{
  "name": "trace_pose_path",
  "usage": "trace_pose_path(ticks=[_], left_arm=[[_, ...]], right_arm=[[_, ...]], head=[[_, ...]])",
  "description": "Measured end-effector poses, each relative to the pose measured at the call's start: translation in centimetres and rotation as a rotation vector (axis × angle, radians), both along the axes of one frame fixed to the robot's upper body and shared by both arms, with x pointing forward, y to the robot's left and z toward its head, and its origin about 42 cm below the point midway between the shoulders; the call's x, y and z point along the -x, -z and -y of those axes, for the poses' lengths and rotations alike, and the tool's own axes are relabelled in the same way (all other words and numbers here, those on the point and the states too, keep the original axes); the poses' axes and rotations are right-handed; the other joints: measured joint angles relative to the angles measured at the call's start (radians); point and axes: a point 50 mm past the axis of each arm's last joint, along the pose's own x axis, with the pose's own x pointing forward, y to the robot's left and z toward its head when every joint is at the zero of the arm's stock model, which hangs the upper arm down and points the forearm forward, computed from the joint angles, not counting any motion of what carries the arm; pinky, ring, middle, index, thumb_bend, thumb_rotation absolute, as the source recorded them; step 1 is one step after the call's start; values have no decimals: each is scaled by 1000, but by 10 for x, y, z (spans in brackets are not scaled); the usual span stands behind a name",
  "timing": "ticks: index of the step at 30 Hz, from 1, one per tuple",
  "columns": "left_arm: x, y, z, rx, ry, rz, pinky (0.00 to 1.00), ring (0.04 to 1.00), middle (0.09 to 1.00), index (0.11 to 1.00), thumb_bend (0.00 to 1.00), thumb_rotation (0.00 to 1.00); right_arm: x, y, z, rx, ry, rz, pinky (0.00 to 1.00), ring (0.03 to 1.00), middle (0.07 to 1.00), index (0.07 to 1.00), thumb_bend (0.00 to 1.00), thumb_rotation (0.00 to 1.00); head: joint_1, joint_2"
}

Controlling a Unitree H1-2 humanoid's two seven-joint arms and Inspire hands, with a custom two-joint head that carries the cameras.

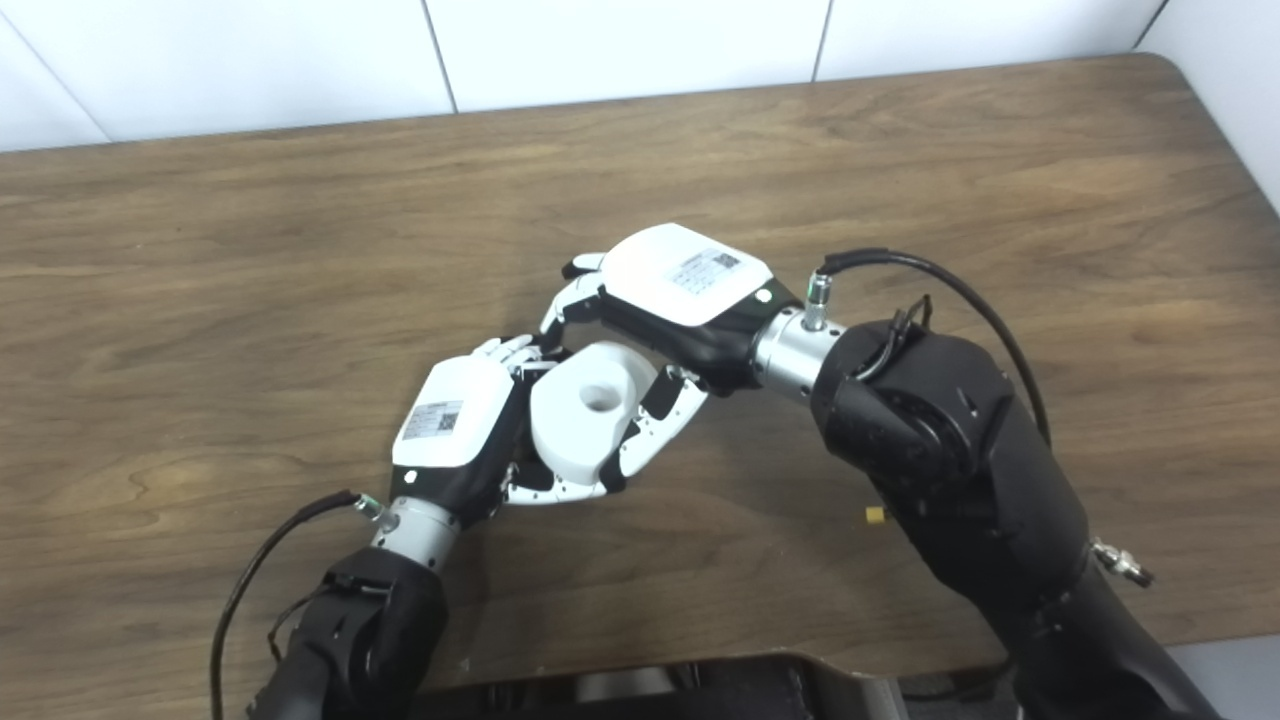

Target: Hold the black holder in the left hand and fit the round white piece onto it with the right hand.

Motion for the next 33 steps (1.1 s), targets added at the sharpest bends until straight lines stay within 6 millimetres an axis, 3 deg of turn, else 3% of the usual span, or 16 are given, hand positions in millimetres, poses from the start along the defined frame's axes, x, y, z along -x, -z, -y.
trace_pose_path(ticks=[10,21,33], left_arm=[[-1,-1,1,-2,4,-2,933,893,791,487,520,51],[-2,-1,2,-2,5,-5,936,894,792,488,522,52],[-3,1,2,-1,6,0,935,890,786,487,522,54]], right_arm=[[0,0,1,15,4,-5,913,998,973,927,992,451],[-1,-1,2,14,1,-8,937,1000,980,949,1000,488],[3,-17,15,-10,-13,-21,964,1000,994,981,1000,521]], head=[[0,0],[0,-3],[-2,-25]])
